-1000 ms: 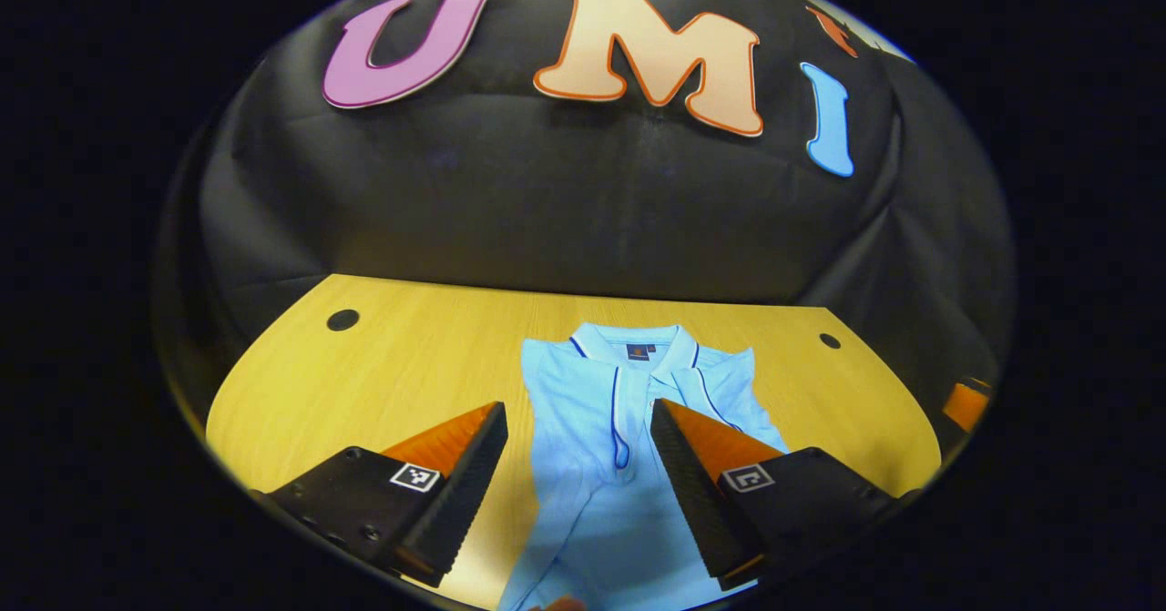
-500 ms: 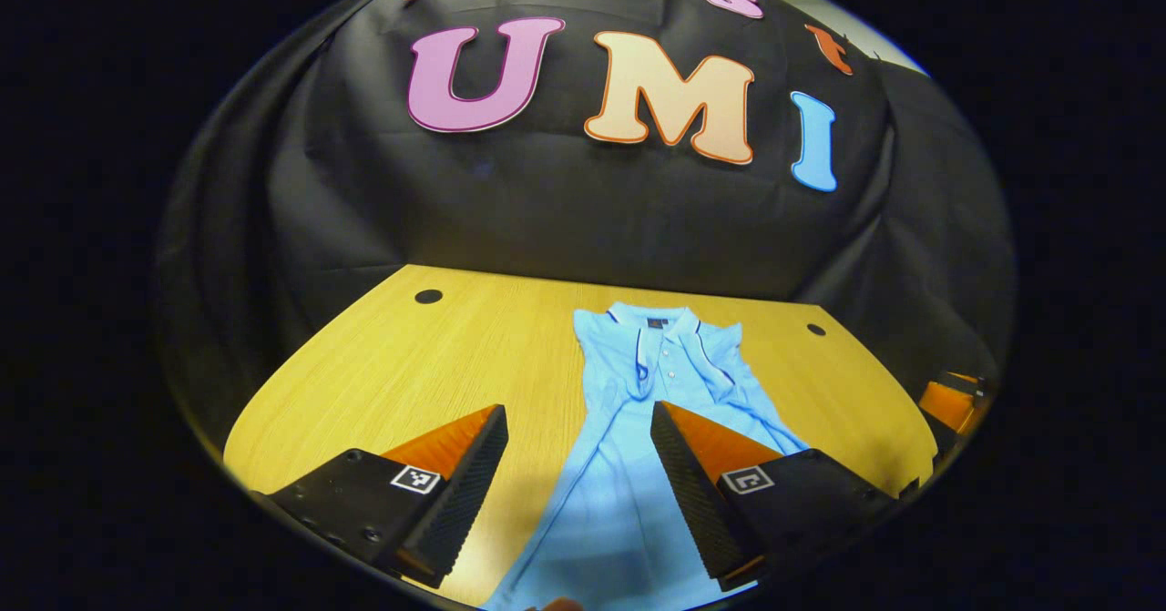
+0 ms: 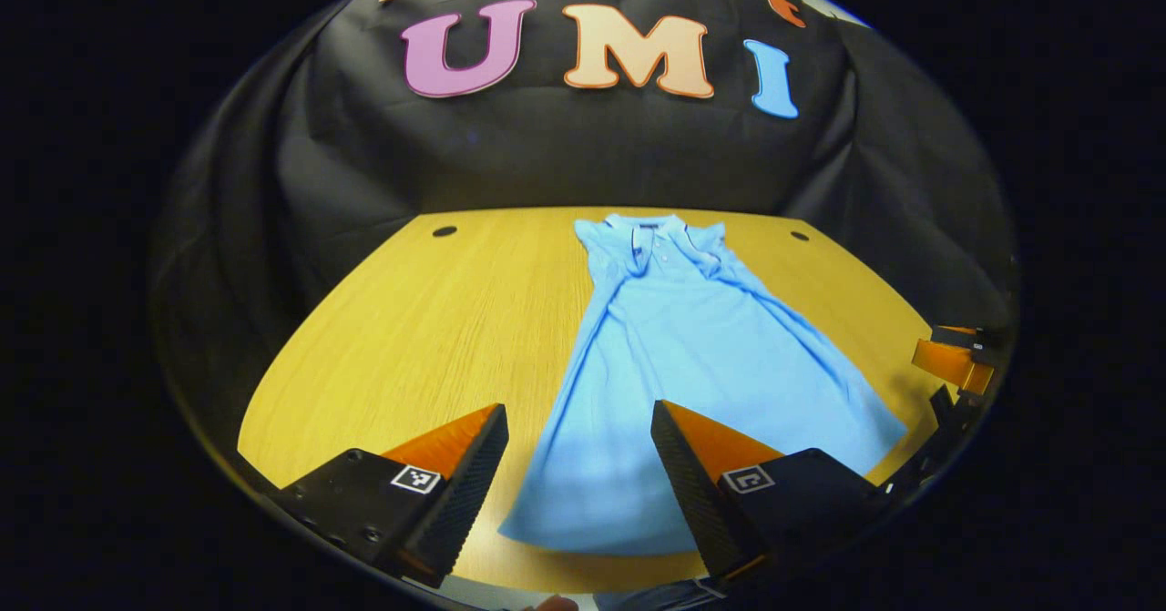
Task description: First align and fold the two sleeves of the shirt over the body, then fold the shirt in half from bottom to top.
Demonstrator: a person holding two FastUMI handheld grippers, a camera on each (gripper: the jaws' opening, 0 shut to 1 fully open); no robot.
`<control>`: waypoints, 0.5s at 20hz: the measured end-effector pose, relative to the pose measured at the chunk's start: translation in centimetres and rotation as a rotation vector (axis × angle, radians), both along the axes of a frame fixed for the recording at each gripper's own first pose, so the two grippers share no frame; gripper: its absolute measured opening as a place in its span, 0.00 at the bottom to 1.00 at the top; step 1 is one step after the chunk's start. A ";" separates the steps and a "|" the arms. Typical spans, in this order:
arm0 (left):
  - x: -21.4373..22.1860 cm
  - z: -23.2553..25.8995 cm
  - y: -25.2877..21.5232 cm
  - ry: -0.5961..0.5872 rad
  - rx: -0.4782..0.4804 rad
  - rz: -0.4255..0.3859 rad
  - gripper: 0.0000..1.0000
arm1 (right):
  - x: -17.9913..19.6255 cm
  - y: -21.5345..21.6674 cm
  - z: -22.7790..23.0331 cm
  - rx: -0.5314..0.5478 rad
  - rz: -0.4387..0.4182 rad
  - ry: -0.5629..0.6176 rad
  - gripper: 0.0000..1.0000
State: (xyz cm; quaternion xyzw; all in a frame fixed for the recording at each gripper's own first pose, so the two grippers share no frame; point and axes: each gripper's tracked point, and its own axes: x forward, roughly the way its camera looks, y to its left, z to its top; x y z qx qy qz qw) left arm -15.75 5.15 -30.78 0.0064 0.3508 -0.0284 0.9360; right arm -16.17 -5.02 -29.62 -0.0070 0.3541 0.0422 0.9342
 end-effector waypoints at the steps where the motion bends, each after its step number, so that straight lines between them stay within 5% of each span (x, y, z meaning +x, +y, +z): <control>1: -1.0 -0.9 0.2 0.018 0.009 -0.005 0.96 | -0.5 -0.2 -0.8 -0.015 0.009 0.014 0.98; 10: -3.8 -4.9 1.5 0.095 0.061 0.007 0.96 | -4.4 -0.8 -6.8 -0.069 0.024 0.163 0.94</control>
